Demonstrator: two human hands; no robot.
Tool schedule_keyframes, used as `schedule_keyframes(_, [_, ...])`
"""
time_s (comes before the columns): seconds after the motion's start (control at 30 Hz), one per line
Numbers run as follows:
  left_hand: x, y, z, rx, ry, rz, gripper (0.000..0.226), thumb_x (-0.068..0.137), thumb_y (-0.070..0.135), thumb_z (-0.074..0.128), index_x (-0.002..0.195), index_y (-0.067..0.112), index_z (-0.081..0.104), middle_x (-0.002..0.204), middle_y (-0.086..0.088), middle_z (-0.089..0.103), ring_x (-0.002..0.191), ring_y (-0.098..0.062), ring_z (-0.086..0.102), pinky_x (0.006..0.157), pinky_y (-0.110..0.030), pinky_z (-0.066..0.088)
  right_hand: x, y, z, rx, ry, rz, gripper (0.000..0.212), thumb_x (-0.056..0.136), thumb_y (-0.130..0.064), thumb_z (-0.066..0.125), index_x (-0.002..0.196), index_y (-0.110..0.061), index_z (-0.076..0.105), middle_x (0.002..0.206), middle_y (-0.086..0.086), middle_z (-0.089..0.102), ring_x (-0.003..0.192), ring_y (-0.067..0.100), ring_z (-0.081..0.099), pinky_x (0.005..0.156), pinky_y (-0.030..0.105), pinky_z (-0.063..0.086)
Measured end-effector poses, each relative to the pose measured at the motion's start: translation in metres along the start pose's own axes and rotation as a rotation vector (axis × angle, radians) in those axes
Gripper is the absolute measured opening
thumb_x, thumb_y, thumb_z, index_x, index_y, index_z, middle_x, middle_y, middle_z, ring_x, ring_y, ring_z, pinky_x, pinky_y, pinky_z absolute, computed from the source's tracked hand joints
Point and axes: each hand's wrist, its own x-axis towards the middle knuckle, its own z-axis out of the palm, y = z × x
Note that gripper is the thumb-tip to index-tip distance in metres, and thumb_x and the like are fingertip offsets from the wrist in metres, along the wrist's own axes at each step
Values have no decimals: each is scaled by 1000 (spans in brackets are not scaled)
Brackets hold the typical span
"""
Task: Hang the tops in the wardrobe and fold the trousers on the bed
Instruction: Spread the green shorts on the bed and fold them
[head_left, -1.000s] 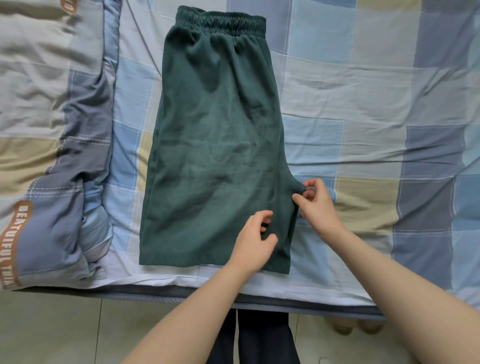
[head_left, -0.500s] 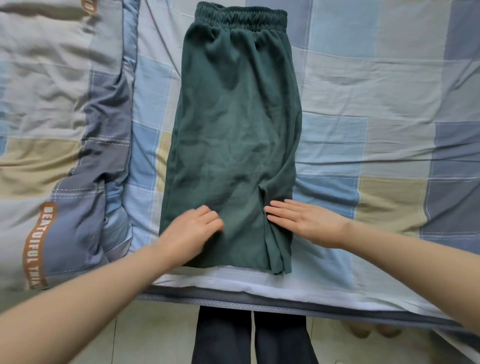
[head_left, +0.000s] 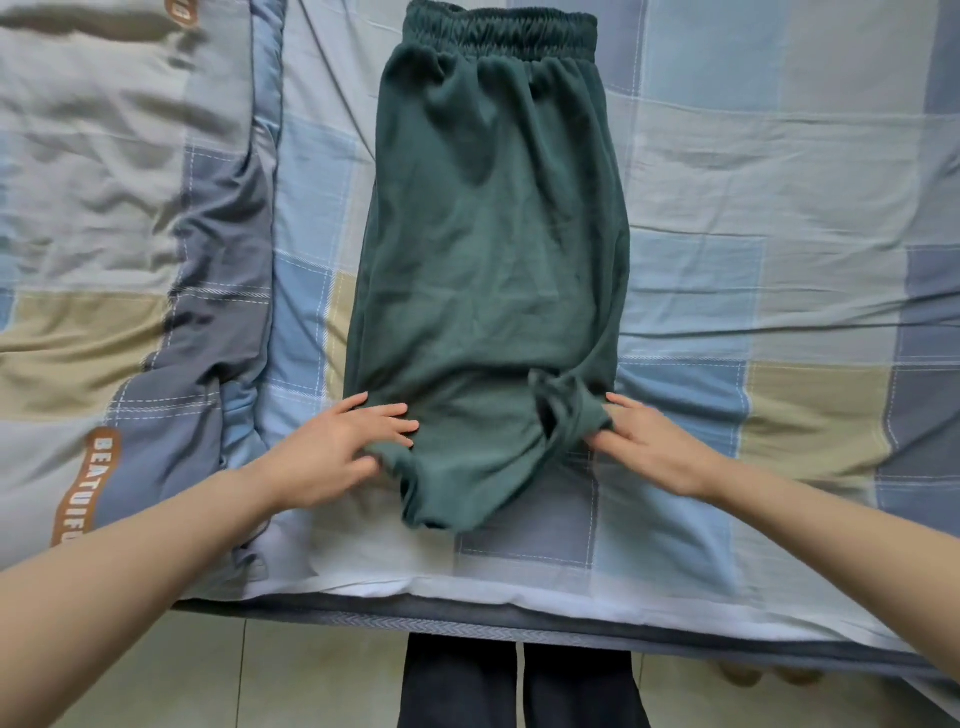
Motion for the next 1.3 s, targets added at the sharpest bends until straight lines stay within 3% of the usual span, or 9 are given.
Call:
schedule_keyframes(0.1, [20,2,-27,-961,300,-492,57,80,61,61,101,9,70,112,-5,70,105,-18,63,102,-38,44,13,-16,-27,729,192,339,28,98,-26,48,92,-10,69,93,-10,73,87,-1,67,79,14,49])
schedule_keyframes(0.17, [28,-6,-44,-1142,388,-609,51,90,44,63,107,-4,66,113,-17,69,102,-26,64,102,-46,46,26,-15,-40,885,281,483,24,99,-27,48,90,-14,67,93,-8,73,82,1,69,75,16,52])
schedule_keyframes(0.37, [32,7,-53,-551,564,-394,31,101,27,49,91,-1,53,78,-9,52,73,-13,44,69,-31,38,23,-14,-39,784,403,466,39,96,-43,48,98,-8,66,92,-2,75,82,8,67,79,30,55])
schedule_keyframes(0.53, [35,28,-64,-346,762,-268,29,100,29,39,95,2,49,79,-25,53,75,-35,44,69,-42,35,17,9,-35,637,602,468,116,60,-89,52,100,20,43,94,28,65,81,41,60,87,63,44])
schedule_keyframes(0.7, [70,12,-80,-360,785,-485,27,101,20,45,75,13,40,66,-6,46,65,-32,43,56,-37,35,40,-7,-48,468,736,500,50,93,-47,52,65,-5,47,63,8,44,59,21,43,63,35,39])
schedule_keyframes(0.83, [55,-11,-90,289,609,-440,36,88,-1,48,118,19,47,110,-15,58,80,-40,59,55,-44,46,27,6,-81,-135,995,399,21,90,-8,49,106,-8,62,100,13,68,92,34,63,82,42,47])
schedule_keyframes(0.97, [44,-32,-97,977,465,179,67,85,-8,29,143,23,43,133,-16,54,109,-42,55,91,-51,46,9,21,-93,-945,647,-60,62,78,4,35,138,-10,48,139,14,50,128,33,48,97,46,39])
schedule_keyframes(1.1, [62,-27,-101,1203,326,288,72,94,-6,5,149,28,37,152,-9,41,138,-42,37,112,-57,27,24,26,-84,-1304,272,-242,67,87,2,19,151,-17,28,154,9,32,141,29,31,112,48,28])
schedule_keyframes(1.3, [96,-29,-108,1145,242,331,61,92,7,24,150,23,36,155,-4,35,143,-29,30,117,-54,21,73,34,-98,-1358,190,-322,61,90,-7,23,149,-23,33,151,7,38,139,27,37,113,49,25])
